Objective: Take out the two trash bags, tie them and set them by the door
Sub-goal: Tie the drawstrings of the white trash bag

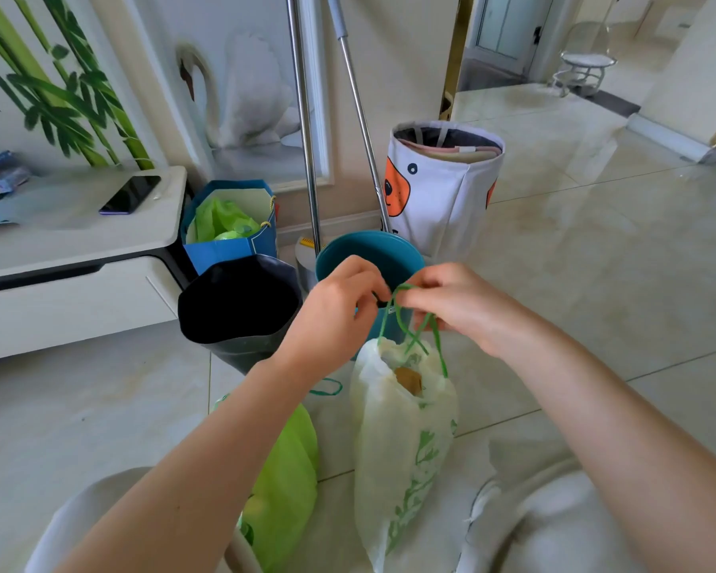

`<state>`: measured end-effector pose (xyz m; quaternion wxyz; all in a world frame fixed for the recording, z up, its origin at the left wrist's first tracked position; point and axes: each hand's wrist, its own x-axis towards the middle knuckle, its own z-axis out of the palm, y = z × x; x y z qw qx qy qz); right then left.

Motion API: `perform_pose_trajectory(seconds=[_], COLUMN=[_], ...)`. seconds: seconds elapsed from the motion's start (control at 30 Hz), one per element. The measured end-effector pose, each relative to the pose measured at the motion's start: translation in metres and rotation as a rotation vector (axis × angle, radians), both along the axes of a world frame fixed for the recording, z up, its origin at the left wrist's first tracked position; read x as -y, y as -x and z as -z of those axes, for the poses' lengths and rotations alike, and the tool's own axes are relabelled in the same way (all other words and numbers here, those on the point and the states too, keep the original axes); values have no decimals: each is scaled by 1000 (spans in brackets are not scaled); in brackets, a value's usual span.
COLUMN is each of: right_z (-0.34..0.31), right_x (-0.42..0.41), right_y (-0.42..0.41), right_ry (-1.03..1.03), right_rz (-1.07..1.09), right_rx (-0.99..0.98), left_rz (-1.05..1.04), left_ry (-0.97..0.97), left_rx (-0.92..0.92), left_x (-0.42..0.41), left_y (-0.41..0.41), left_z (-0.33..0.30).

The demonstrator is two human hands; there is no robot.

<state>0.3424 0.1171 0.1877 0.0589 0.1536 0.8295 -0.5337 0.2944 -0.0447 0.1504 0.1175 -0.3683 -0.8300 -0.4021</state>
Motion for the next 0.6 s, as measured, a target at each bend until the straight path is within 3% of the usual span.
perform_pose_trajectory(seconds=[0.1, 0.17, 0.23, 0.43, 0.6], right_z=[-7, -11, -14, -25, -29], right_x=[-4, -4, -3, 9, 8], right_y=[-3, -3, -3, -5, -5], right_ry=[-71, -30, 2, 197, 433], right_rz=[-55, -73, -107, -94, 31], right_rx=[-74, -173, -243, -369, -465], left_rz=[-47, 44, 95, -127, -269], left_ry=[113, 271, 298, -40, -9], left_rx=[242, 511, 649, 718, 640], left_x=[-3, -9, -21, -58, -54], left_y=[0, -6, -15, -27, -28], left_z=[12, 25, 40, 72, 97])
